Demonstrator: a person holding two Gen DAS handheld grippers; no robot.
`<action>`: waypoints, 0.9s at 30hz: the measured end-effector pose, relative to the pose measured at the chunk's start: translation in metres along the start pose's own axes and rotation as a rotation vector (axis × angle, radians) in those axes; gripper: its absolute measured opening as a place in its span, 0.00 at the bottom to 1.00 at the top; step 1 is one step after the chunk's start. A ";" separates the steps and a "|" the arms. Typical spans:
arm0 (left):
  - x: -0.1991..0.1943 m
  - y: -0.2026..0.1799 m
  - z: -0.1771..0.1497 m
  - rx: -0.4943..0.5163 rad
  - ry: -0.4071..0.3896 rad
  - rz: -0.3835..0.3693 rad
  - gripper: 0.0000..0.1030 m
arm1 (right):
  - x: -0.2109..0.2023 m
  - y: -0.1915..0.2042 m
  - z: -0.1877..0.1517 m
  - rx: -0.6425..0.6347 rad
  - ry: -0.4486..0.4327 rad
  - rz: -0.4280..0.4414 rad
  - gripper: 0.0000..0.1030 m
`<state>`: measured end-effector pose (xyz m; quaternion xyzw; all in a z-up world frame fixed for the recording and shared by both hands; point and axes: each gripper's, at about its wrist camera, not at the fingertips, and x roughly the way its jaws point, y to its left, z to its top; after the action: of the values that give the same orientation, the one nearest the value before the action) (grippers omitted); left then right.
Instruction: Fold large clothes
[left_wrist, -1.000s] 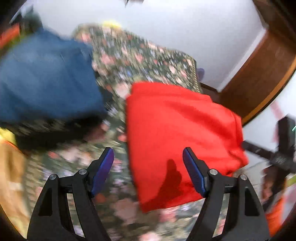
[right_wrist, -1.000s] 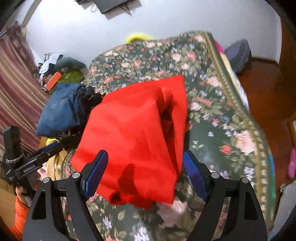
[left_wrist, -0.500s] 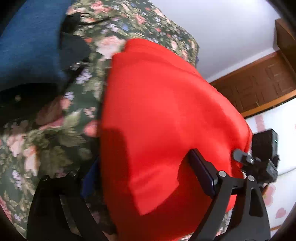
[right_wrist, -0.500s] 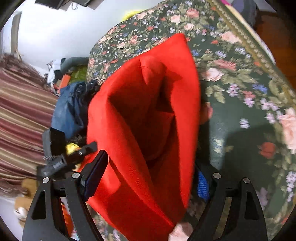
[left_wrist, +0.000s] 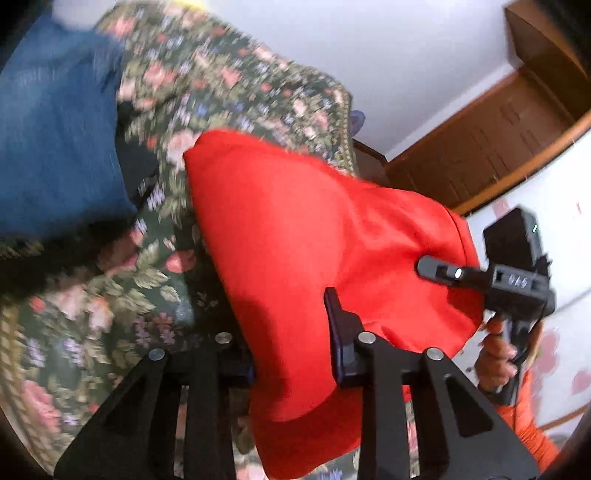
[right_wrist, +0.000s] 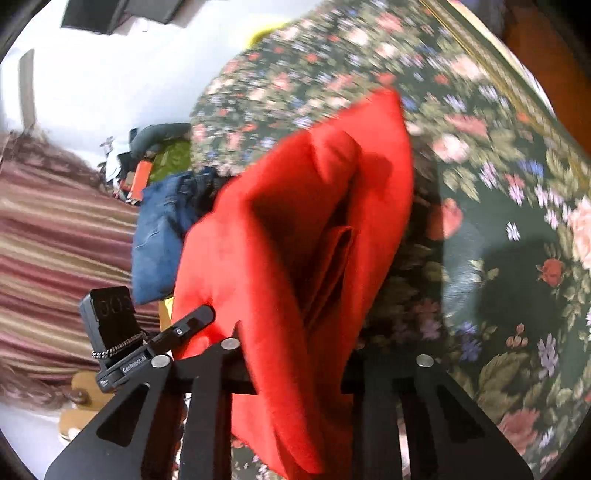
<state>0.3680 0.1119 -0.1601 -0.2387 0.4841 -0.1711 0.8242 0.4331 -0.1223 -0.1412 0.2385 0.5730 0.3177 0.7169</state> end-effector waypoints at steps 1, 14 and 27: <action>-0.012 -0.004 0.002 0.017 -0.013 -0.001 0.27 | -0.006 0.018 -0.001 -0.033 -0.017 -0.005 0.16; -0.216 0.008 0.080 0.118 -0.406 0.108 0.26 | -0.002 0.198 0.036 -0.346 -0.177 0.055 0.16; -0.205 0.179 0.109 0.007 -0.387 0.424 0.31 | 0.183 0.234 0.079 -0.400 -0.043 0.023 0.19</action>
<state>0.3763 0.3902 -0.0681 -0.1573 0.3561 0.0522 0.9196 0.4932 0.1726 -0.0806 0.1046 0.4805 0.4281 0.7582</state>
